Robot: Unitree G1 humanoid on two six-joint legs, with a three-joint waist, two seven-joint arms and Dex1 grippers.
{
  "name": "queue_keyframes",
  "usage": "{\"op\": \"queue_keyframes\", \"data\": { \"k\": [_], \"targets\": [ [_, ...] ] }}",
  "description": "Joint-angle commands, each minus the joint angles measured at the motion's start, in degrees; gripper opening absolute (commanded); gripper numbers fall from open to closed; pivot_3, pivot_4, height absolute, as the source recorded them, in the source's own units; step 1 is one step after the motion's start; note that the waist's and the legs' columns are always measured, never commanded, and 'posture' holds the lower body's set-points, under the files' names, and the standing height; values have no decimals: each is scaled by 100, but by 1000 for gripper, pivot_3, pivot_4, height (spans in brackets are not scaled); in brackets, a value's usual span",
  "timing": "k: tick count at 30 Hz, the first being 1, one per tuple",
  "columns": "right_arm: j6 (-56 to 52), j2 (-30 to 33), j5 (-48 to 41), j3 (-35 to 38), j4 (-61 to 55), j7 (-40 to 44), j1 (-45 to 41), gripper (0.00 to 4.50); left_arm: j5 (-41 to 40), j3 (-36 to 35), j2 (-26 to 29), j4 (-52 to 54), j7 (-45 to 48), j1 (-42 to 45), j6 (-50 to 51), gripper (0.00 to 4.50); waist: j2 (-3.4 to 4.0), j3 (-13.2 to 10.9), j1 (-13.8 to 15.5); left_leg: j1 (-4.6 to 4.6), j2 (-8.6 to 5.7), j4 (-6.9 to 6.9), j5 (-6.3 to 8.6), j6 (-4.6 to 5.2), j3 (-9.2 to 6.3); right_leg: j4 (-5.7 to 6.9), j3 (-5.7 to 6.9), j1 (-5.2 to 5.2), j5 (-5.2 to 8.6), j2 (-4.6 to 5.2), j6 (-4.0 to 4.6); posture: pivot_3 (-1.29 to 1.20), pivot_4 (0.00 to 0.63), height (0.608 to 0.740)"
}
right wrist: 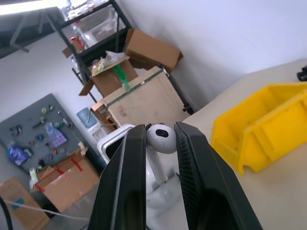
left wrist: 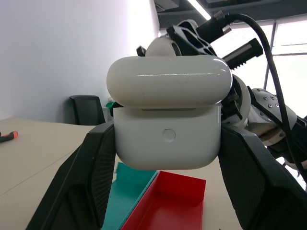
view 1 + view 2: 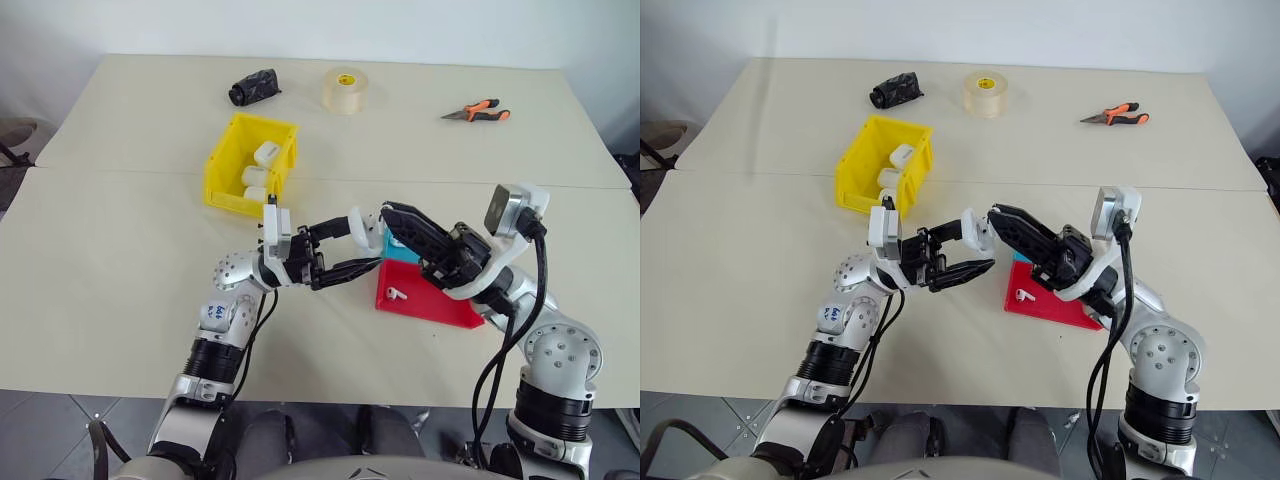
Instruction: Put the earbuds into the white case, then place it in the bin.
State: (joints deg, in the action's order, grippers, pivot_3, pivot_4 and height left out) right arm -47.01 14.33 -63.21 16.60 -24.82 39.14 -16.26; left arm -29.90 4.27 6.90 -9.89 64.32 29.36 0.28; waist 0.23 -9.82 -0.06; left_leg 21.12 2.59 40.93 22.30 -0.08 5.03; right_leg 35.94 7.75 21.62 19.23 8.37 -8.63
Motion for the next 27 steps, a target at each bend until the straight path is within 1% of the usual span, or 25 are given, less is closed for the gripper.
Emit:
{"op": "queue_keyframes", "data": {
  "k": [1, 5, 13, 27],
  "targets": [
    [280, 81, -70, -74, -212, 73, 147, 712, -197, -97, -56, 263, -64, 114, 88, 2798, 0, 0, 11, 0, 0, 0, 0, 0, -1, 0, 0, 0, 0, 0, 0, 0, 150, 740],
    [457, 148, 2, -234, -195, 132, 291, 712, -190, -123, -82, 293, -73, 136, 149, 2798, 0, 0, 7, 0, 0, 0, 0, 0, 0, -1, 0, 0, 0, 0, 0, 0, 150, 740],
    [860, 28, 98, -601, -251, 71, 447, 712, -114, -27, -65, 364, 38, 96, 207, 2798, 0, 0, 5, -1, 0, -1, 0, 0, 0, -1, 0, 0, 0, 0, 0, 0, 150, 740],
    [1125, 46, -105, -764, -341, -174, 378, 712, -81, 24, -167, 321, 38, 77, 159, 2798, 0, 0, 11, 0, 0, 0, 0, 0, 0, -1, 0, 0, 0, 0, 0, 0, 150, 740]
  ]
}}
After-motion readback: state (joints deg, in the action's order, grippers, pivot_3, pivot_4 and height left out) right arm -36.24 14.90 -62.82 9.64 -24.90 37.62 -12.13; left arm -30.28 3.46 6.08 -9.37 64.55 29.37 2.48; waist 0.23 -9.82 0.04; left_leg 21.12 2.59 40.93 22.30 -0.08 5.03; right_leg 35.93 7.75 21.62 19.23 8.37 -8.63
